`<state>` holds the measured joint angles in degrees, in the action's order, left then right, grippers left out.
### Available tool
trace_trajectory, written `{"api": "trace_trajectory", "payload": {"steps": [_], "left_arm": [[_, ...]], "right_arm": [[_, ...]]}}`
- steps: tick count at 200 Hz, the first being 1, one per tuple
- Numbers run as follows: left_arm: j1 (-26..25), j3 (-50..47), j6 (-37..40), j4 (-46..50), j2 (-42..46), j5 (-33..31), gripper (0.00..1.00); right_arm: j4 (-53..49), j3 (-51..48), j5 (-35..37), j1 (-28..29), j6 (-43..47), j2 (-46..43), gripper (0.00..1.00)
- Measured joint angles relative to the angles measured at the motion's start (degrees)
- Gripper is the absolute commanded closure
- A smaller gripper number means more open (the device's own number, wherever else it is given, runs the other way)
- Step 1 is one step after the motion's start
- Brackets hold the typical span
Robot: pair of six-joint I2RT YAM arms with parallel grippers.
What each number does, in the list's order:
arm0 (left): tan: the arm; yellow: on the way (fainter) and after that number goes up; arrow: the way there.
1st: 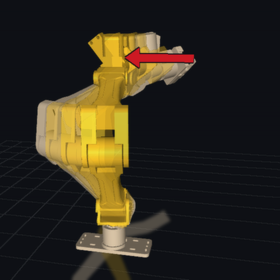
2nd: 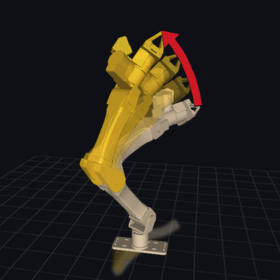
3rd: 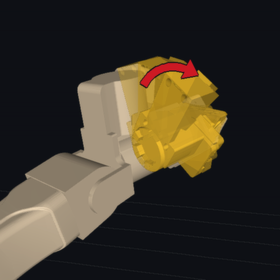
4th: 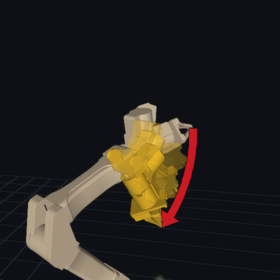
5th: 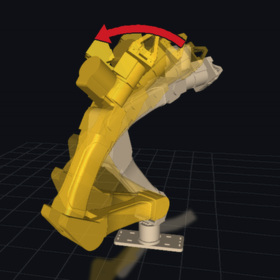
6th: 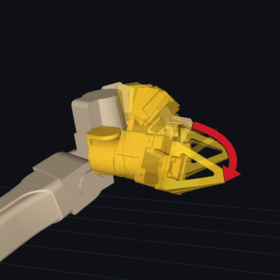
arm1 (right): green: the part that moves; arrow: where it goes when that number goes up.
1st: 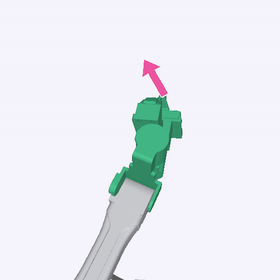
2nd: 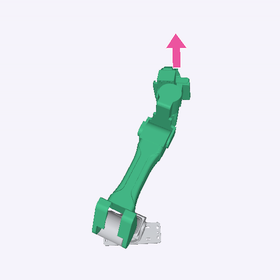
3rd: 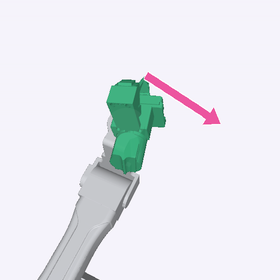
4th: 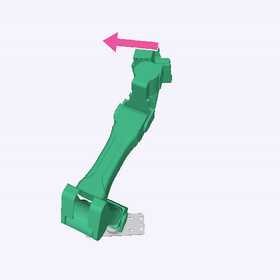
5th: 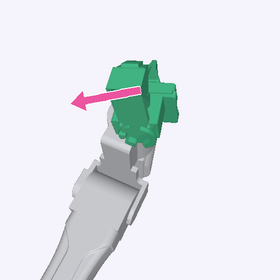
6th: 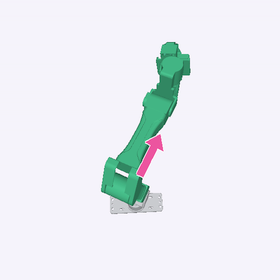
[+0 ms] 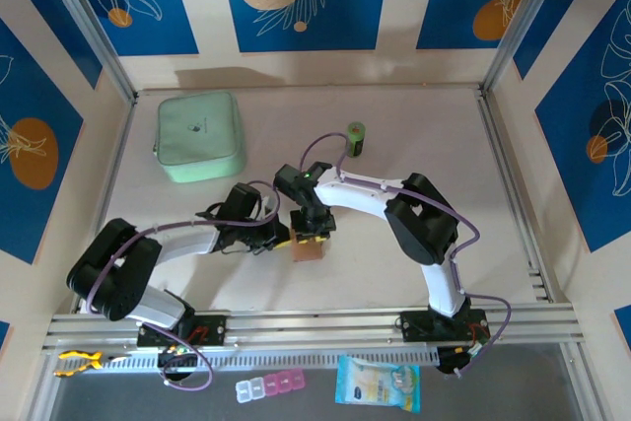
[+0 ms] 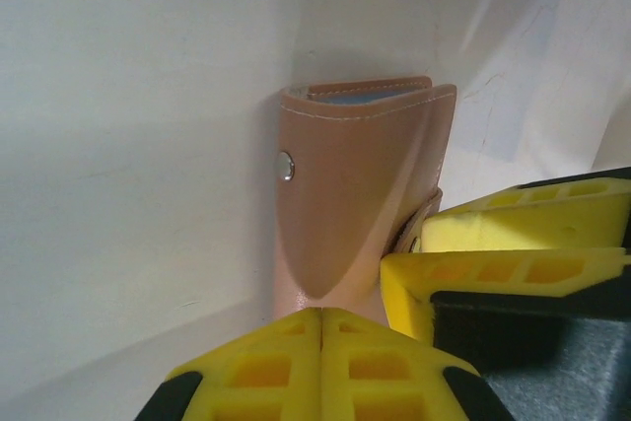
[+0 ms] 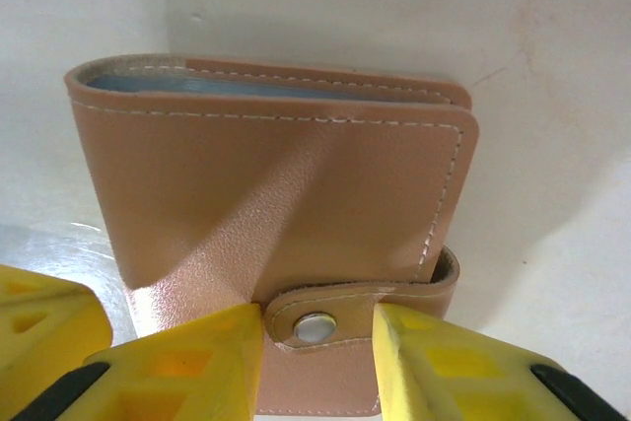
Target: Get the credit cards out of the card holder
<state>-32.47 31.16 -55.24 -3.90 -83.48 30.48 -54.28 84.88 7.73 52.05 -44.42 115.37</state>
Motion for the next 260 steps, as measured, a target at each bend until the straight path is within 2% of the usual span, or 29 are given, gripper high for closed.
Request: {"api": "trace_trajectory", "payload": {"steps": [42,98,172,213,260], "left_arm": [[0.0,-0.17,-0.28,0.04,-0.44,0.17,1.0],[-1.03,-0.17,-1.44,-0.81,-1.49,0.63,1.0],[-1.46,-0.17,-1.95,-1.66,-2.62,0.81,1.0],[-1.53,-0.15,-1.9,-1.62,-2.62,0.74,1.0],[-1.79,-0.11,-1.88,-1.05,-2.62,0.55,1.0]], "right_arm": [[-1.05,1.11,0.66,0.31,-0.02,0.94,0.65],[-1.2,1.29,1.03,0.5,-0.2,1.05,0.77],[1.03,-0.98,0.2,0.09,-0.2,-0.61,0.85],[3.48,-3.5,-0.74,-0.79,-0.22,-2.47,0.85],[3.96,-5.51,0.02,-1.95,-0.28,-5.03,0.78]]}}
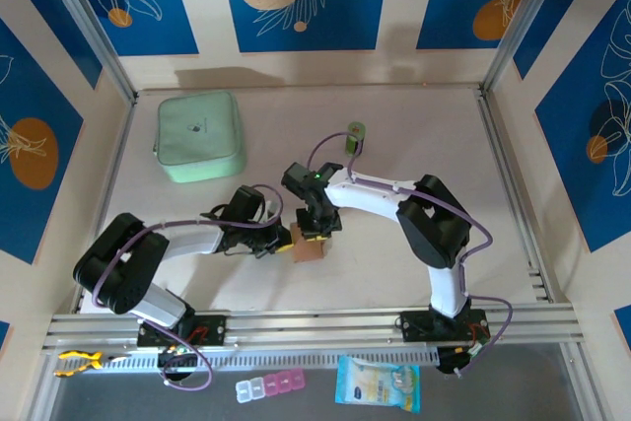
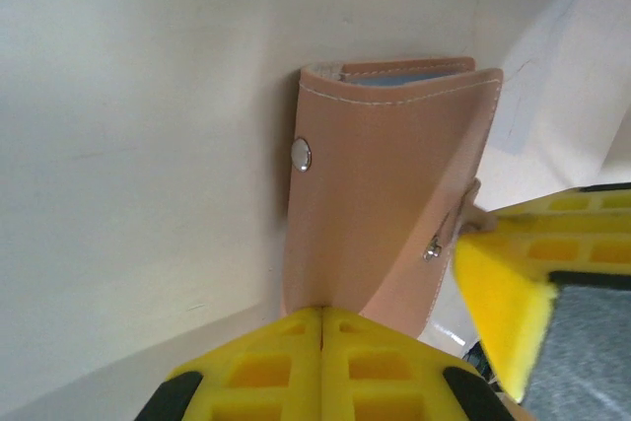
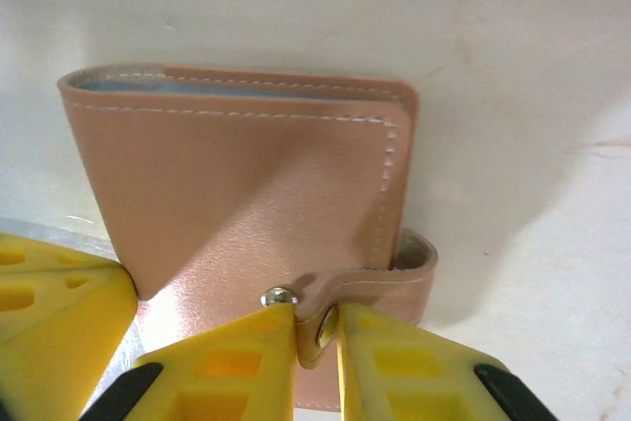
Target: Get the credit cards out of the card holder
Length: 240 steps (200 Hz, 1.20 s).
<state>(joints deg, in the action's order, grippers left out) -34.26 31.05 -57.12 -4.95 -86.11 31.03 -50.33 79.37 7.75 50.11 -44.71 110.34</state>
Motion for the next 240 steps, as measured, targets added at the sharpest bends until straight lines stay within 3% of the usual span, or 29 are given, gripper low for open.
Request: {"api": "trace_trajectory", "payload": {"steps": [133,240], "left_arm": [[-0.22,4.37,1.84,7.93,3.19,-3.02,0.93],[0.9,5.22,2.34,10.47,5.49,-4.55,0.9]], "right_arm": [[2.69,-6.54,-0.35,-4.55,0.35,-2.95,0.75],[9.4,-10.51,-5.22,-6.01,0.76,-2.95,0.85]]}}
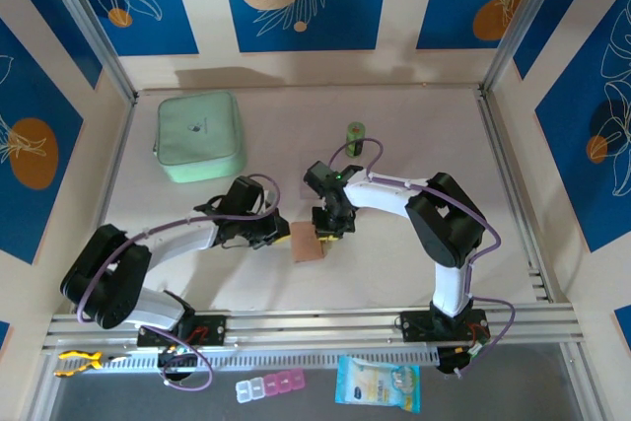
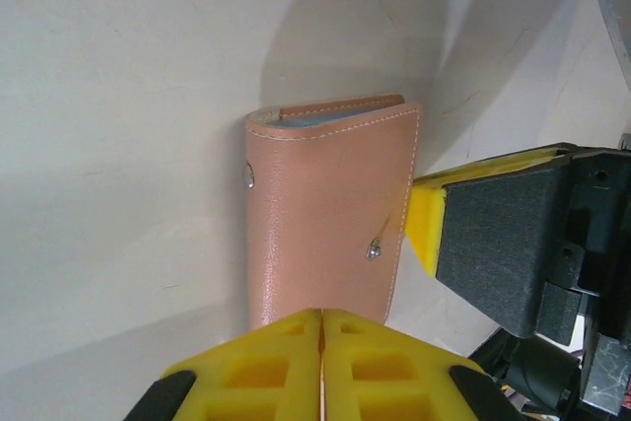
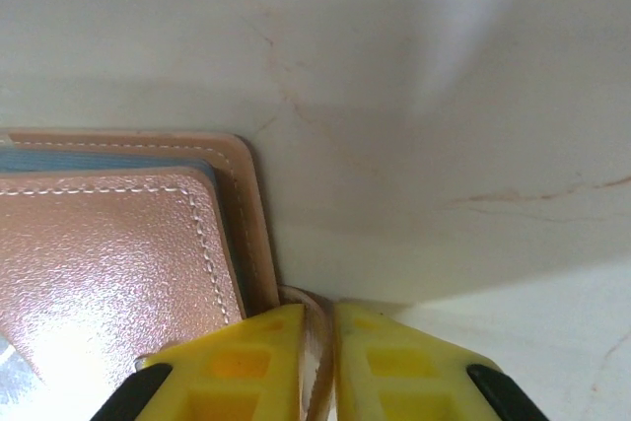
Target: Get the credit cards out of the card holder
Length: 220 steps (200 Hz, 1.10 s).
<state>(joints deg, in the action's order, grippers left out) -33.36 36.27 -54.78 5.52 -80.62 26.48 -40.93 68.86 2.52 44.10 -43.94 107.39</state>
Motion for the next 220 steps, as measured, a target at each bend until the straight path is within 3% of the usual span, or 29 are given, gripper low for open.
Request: {"api": "trace_trajectory", "payload": {"steps": [56,154,220], "left_arm": [[1.62,0.66,1.53,1.42,0.33,-0.04,0.9],[7.76,2.1,6.12,5.4,3.26,0.04,0.81],[10.95,2.16,8.92,7.87,5.29,0.09,0.78]], "right_arm": [[0.44,-0.35,-1.09,-0.48,0.02,-0.42,0.93],[-2.6,-0.55,-1.05,-1.75,0.44,-7.56,0.94],[-5.51,4.96,-1.07,-0.61,1.53,-8.17,0.94]]}}
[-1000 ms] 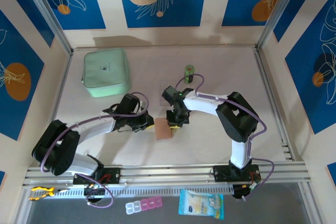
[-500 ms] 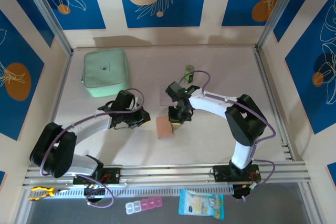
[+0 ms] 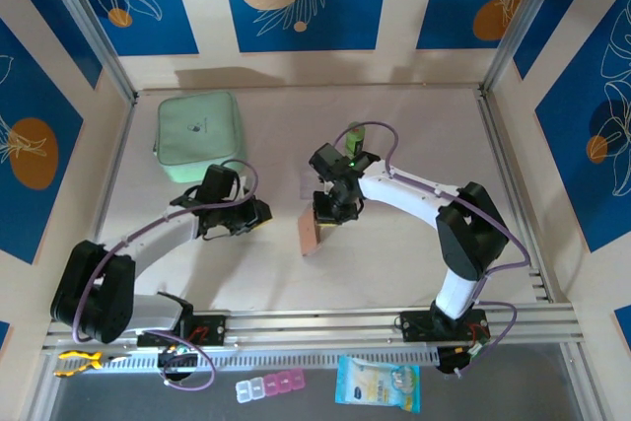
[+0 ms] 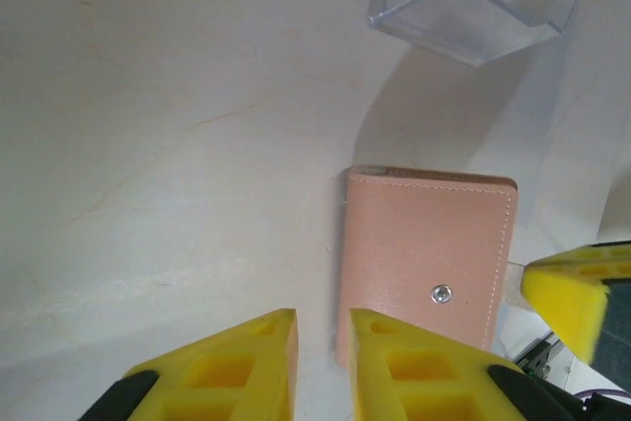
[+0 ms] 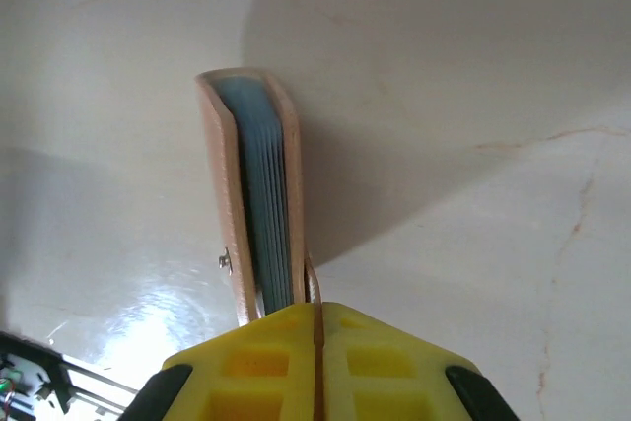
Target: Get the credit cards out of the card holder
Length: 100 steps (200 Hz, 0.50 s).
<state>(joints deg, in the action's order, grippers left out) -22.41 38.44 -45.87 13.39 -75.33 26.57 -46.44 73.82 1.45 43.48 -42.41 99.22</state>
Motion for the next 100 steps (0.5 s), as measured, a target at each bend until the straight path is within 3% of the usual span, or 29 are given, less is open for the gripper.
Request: {"api": "trace_trajectory", "payload": {"steps": [100], "left_arm": [[1.18,-0.04,2.12,0.7,1.68,2.84,0.77]], "right_arm": [[-1.29,4.9,0.0,2.69,-1.36,0.07,0.94]]}}
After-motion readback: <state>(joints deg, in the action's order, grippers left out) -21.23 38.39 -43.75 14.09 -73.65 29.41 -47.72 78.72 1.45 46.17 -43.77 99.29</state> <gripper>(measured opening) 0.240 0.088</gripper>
